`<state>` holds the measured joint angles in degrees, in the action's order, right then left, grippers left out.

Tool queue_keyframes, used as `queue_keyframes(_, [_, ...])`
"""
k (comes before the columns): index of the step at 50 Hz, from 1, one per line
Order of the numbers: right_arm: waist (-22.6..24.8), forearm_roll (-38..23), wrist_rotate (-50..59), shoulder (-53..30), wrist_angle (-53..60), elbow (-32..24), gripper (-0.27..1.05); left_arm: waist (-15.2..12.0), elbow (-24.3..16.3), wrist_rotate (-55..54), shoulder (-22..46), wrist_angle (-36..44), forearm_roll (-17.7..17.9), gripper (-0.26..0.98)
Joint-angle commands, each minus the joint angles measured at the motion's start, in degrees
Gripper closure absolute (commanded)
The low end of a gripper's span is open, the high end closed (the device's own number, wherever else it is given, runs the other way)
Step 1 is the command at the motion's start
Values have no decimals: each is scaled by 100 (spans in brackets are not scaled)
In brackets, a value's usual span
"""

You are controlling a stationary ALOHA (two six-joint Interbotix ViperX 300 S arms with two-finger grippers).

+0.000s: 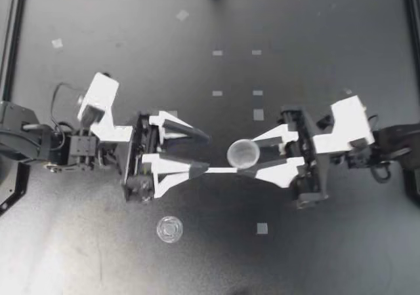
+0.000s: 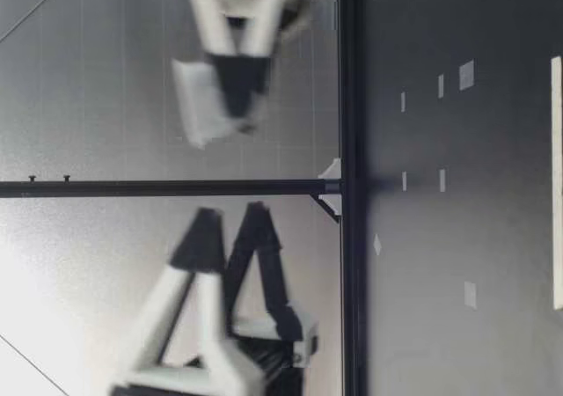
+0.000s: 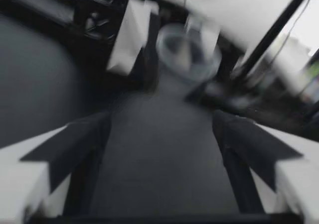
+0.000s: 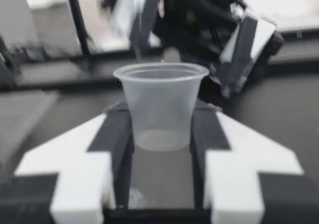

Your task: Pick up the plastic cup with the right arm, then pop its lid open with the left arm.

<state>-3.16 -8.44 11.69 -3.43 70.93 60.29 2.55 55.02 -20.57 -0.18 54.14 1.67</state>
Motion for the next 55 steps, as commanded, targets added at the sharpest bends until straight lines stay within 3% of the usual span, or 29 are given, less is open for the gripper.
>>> queue_keyframes(1, [44,-35,114,439,97,44,45,-18,26,800,-211,-62,-18,-3])
queue_keyframes(6, [70,-105,185,650,123,193,45,-9,62,1916,-264,-114,-18,-3])
queue_keyframes(15, [97,-123,185,668,176,229,45,-9,-53,2487,-299,-97,-18,-3])
queue_keyframes(55, [123,-123,167,422,343,185,45,18,-26,2479,-299,-88,-18,-3])
